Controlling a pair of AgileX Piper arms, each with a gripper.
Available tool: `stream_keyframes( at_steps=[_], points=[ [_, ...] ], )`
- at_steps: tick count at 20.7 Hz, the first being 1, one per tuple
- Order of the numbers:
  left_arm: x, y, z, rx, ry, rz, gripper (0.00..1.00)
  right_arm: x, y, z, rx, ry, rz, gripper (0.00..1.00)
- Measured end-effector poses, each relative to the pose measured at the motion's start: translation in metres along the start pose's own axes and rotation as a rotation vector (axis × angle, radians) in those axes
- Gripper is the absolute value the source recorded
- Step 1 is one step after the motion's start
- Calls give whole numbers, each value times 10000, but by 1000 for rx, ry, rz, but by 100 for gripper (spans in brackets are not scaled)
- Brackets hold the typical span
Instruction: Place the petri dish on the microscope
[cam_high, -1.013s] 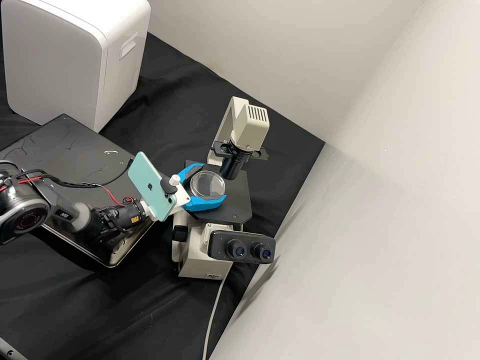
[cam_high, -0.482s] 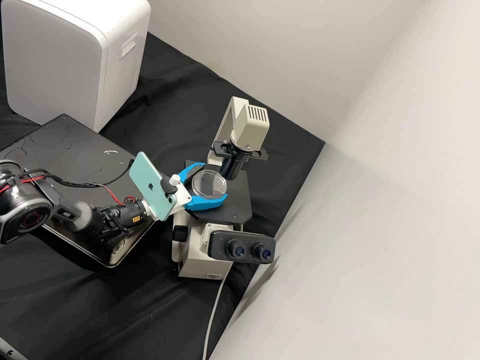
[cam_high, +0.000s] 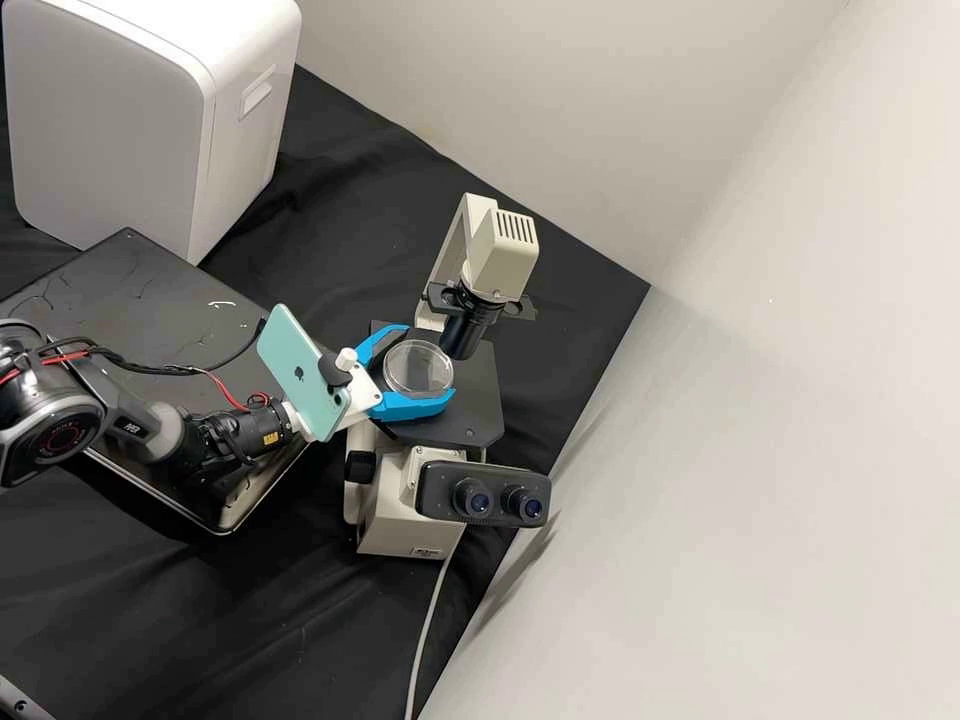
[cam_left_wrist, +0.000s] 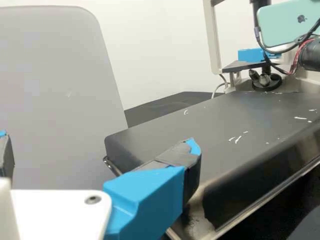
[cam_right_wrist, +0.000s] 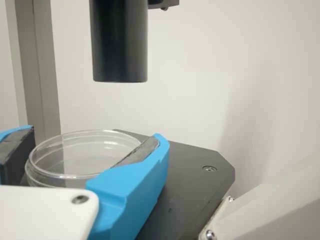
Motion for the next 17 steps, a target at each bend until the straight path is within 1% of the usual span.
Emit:
stream_keyframes(
  at_steps=[1,4,7,17],
  points=[
    [4,0,-6,1,2,1,100,0,1,2,-3,-2,1,100],
    [13,-10,0,5,-5,-2,100,-2,-6,-5,1,-4,3,100],
    [13,-10,0,5,-5,-2,100,-14,-26,-9,1,-4,-4,100],
    [13,-10,0,5,-5,-2,100,-25,-33,-11,1,-4,-7,100]
  ],
)
